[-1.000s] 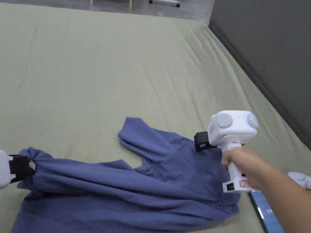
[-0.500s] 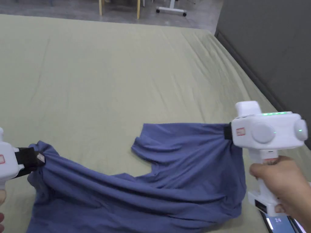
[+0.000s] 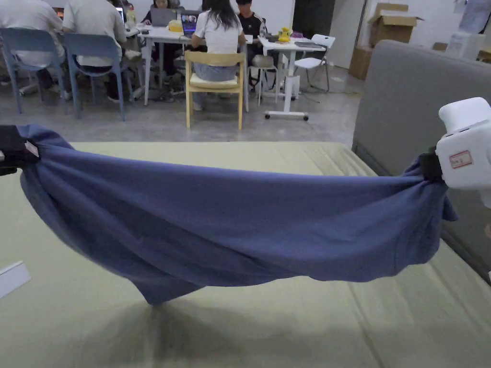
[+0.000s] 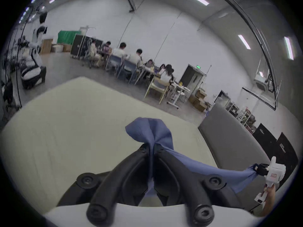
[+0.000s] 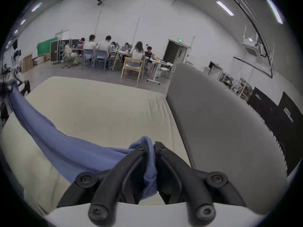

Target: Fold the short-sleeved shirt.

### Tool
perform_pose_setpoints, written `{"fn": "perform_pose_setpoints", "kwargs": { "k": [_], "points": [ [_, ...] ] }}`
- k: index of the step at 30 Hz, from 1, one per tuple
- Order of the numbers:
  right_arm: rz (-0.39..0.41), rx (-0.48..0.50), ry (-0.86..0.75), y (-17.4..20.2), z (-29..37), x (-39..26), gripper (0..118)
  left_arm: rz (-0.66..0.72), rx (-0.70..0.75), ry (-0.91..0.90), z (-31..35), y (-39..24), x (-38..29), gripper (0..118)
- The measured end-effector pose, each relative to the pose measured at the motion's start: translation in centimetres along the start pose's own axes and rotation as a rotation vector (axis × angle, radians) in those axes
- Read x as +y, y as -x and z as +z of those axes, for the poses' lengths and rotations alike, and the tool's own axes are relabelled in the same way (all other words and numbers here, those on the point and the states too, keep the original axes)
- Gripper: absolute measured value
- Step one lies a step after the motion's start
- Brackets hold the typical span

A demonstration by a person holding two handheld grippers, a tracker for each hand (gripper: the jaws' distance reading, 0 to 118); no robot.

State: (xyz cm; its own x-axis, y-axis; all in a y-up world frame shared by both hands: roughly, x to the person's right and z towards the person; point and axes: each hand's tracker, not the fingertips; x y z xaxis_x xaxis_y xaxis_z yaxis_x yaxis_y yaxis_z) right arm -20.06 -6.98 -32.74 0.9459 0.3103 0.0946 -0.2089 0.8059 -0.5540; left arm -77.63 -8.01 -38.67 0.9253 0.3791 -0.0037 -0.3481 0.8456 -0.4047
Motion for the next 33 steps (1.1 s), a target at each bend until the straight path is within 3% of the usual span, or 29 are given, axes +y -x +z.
{"fn": "perform_pose_setpoints", "kwargs": {
  "k": [3, 7, 13, 17, 20, 26, 33],
  "points": [
    [-0.003, 0.021, -0.009, 0.4, -0.4, 3.9, 9, -0.019, 0.011, -0.001, -1.4, -0.7, 3.2, 1],
    [-0.09, 0.108, 0.031, 0.3, -2.9, 9.6, 9, -0.03, 0.041, 0.034, -5.4, -0.6, 7.5, 1],
    [-0.196, 0.143, 0.147, 0.2, -8.1, 16.3, 9, 0.099, 0.116, 0.097, -10.5, 1.3, 12.1, 1],
    [-0.225, 0.145, 0.198, 1.4, -10.0, 18.5, 9, 0.044, 0.177, 0.084, -12.0, 1.1, 13.7, 1],
    [-0.238, 0.128, 0.189, 2.2, -10.5, 19.4, 9, 0.079, 0.153, 0.091, -12.5, 1.4, 13.9, 1],
    [-0.255, 0.148, 0.181, 3.8, -12.7, 16.2, 9, 0.056, 0.14, 0.11, -13.5, 2.4, 10.9, 1],
    [-0.26, 0.199, 0.311, 7.2, -17.5, 0.4, 9, 0.093, 0.076, 0.257, -14.0, 6.9, -1.0, 1]
  ]
}}
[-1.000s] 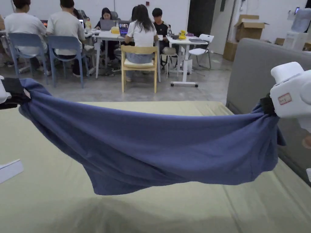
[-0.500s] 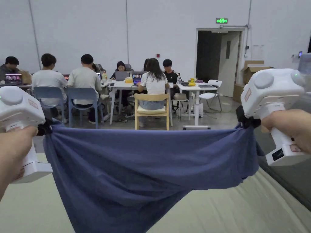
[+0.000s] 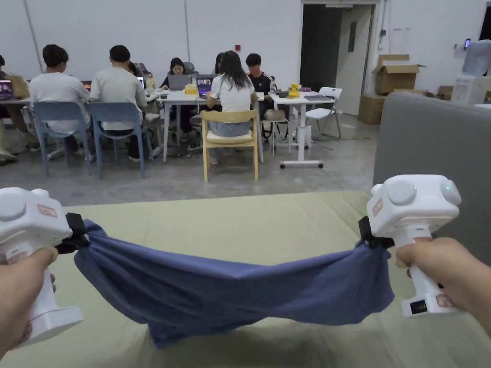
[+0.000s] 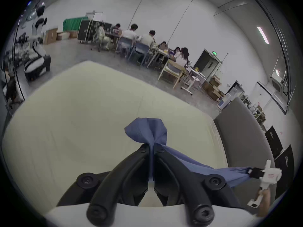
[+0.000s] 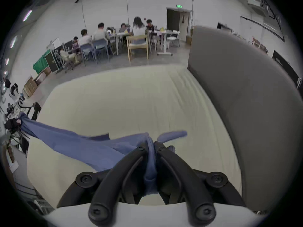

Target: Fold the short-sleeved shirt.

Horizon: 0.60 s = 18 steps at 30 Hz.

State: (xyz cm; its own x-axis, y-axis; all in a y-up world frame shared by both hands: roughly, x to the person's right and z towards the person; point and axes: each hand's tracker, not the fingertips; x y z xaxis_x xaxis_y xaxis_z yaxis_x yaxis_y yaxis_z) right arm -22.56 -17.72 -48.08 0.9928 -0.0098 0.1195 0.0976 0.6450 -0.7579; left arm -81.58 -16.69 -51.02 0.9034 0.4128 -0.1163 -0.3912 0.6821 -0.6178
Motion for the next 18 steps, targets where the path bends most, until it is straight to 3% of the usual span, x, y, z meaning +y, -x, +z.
{"fn": "perform_pose_setpoints", "kwargs": {
  "k": [3, 7, 12, 18],
  "points": [
    [0.024, 0.038, 0.041, -1.7, -2.8, -8.8, 9, -0.034, -0.018, 0.093, -0.1, 3.0, -6.7, 1],
    [0.13, 0.022, 0.114, -3.2, -3.2, -21.4, 9, -0.072, -0.02, 0.176, 1.8, 7.7, -16.5, 1],
    [-0.021, 0.078, 0.206, -5.5, -1.3, -32.2, 9, 0.016, 0.031, 0.293, 4.9, 13.0, -26.8, 1],
    [-0.003, 0.071, 0.224, -7.0, 1.1, -37.1, 8, 0.014, 0.067, 0.332, 9.7, 16.0, -32.1, 1]
  ]
}}
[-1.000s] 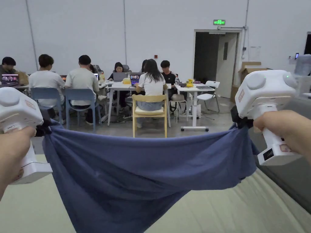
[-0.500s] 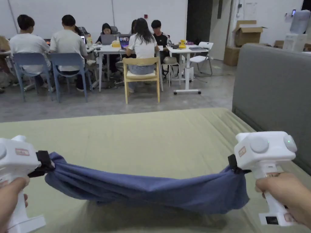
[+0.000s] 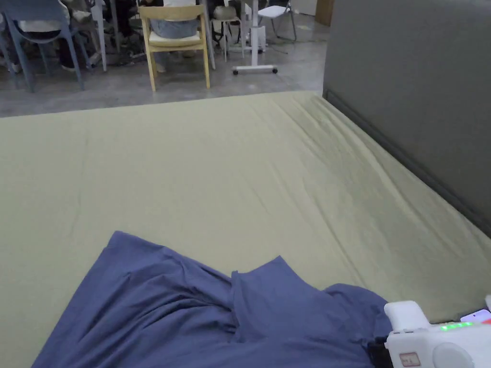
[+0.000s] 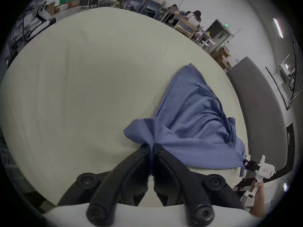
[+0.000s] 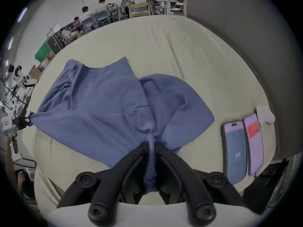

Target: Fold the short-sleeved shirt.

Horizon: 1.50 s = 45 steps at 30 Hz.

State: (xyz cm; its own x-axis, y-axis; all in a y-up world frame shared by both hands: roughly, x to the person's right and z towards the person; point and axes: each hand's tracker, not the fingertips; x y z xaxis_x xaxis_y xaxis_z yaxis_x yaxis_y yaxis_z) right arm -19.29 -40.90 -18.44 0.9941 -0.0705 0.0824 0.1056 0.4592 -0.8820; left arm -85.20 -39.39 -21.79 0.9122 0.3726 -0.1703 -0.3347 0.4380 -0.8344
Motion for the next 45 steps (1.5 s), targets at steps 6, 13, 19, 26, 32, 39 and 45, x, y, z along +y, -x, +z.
{"fn": "perform_pose_setpoints", "kwargs": {
  "k": [6, 13, 19, 26, 32, 39, 45],
  "points": [
    [0.047, -0.021, 0.08, 1.0, -2.7, -2.5, 8, 0.079, 0.038, 0.103, -2.1, 1.7, -3.2, 1],
    [0.046, -0.065, 0.045, 1.6, 0.0, -1.3, 101, 0.051, 0.063, -0.006, 0.0, 0.0, -1.9, 93],
    [-0.059, 0.067, -0.258, 2.6, 11.1, 1.6, 118, -0.083, -0.097, -0.306, 8.3, -4.6, -2.1, 118],
    [-0.016, 0.058, -0.289, 8.6, 11.8, -2.0, 3, -0.117, -0.205, -0.079, 4.4, -9.0, -8.6, 0],
    [0.098, 0.123, -0.207, 10.7, 9.7, -5.1, 3, -0.213, -0.206, 0.027, 0.9, -12.1, -10.8, 0],
    [0.105, 0.148, -0.194, 10.2, 9.4, -4.7, 3, -0.326, -0.215, -0.039, -2.1, -14.3, -2.2, 6],
    [0.083, 0.164, -0.166, 9.8, 9.1, -5.3, 3, -0.433, -0.102, -0.031, -12.6, -18.0, 13.5, 118]
  ]
}}
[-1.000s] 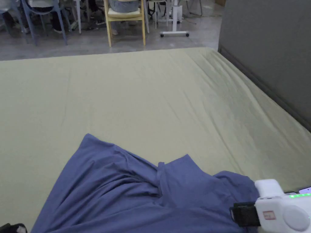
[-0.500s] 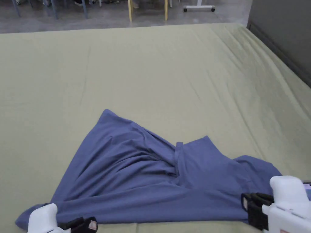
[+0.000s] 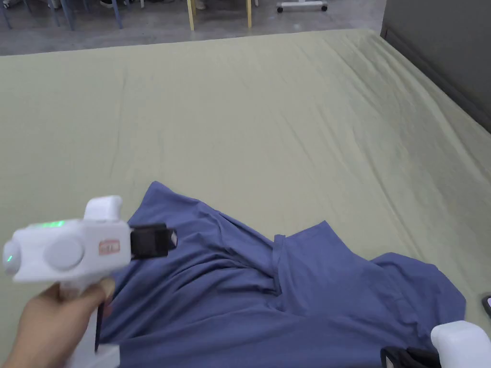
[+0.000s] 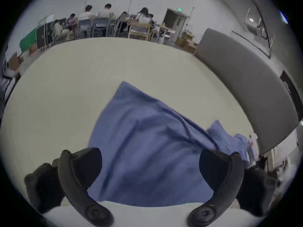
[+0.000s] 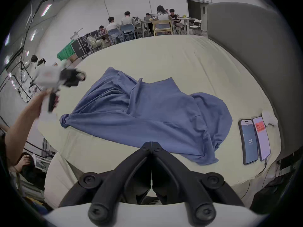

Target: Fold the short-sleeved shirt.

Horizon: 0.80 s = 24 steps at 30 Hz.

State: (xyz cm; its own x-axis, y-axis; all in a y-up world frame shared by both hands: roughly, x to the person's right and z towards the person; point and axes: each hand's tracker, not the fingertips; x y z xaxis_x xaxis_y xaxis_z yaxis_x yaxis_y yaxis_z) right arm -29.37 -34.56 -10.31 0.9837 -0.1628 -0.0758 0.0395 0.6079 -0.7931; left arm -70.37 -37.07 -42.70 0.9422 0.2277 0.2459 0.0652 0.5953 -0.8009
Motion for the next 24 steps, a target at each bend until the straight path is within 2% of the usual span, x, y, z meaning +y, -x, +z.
{"fn": "perform_pose_setpoints", "kwargs": {
  "k": [4, 7, 9, 10, 12, 13, 14, 15, 16, 17, 19, 20, 21, 23, 24],
  "points": [
    [-0.021, 0.005, 0.036, 0.0, -0.1, -0.4, 3, 0.007, 0.12, 0.037, -6.0, -0.4, 4.1, 118],
    [-0.004, 0.002, 0.067, 0.1, 0.0, -0.6, 3, -0.059, 0.197, 0.051, -10.4, -0.4, 5.7, 118],
    [0.01, -0.011, 0.081, 0.4, 0.4, -0.7, 3, -0.034, 0.274, 0.085, -12.9, -0.2, 5.9, 118],
    [0.013, -0.009, 0.085, 0.3, 0.6, -0.7, 3, -0.005, 0.281, 0.136, -16.0, 2.4, 6.2, 118],
    [0.023, -0.01, 0.092, 0.3, 0.8, -0.8, 3, 0.086, 0.232, 0.228, -17.9, 3.6, 5.1, 118],
    [0.033, -0.012, 0.096, 0.4, 0.7, -0.8, 3, -0.006, 0.265, 0.108, -16.8, 3.2, 5.3, 117],
    [0.039, -0.016, 0.101, 0.4, 0.5, -0.7, 3, -0.037, 0.293, 0.154, -15.9, 1.0, 3.9, 109],
    [0.043, -0.024, 0.109, 0.3, 0.0, -0.6, 3, -0.063, 0.308, 0.166, -15.7, 0.5, 3.6, 85],
    [0.045, -0.028, 0.113, 0.2, -0.5, -0.4, 3, -0.098, 0.325, 0.142, -14.9, 0.0, 3.5, 51],
    [0.046, -0.03, 0.116, 0.0, -1.0, -0.1, 3, -0.117, 0.339, 0.116, -14.2, -0.3, 3.4, 0],
    [0.019, -0.053, 0.115, -0.8, -2.2, 0.7, 3, -0.114, 0.259, 0.109, -13.1, 1.8, 5.2, 0],
    [-0.033, -0.066, 0.111, -1.7, -2.9, 1.2, 3, -0.046, 0.189, 0.077, -12.2, 2.5, 5.7, 0],
    [-0.088, -0.084, 0.122, -2.9, -3.7, 1.7, 22, 0.028, 0.14, 0.092, -11.8, 3.3, 6.0, 0],
    [-0.166, -0.082, 0.204, -5.3, -5.8, 2.2, 118, 0.081, 0.14, 0.083, -9.8, 3.4, 5.0, 0],
    [-0.2, -0.076, 0.116, -6.7, -4.8, 2.8, 115, 0.097, 0.13, 0.068, -9.2, 3.6, 5.0, 0]
  ]
}}
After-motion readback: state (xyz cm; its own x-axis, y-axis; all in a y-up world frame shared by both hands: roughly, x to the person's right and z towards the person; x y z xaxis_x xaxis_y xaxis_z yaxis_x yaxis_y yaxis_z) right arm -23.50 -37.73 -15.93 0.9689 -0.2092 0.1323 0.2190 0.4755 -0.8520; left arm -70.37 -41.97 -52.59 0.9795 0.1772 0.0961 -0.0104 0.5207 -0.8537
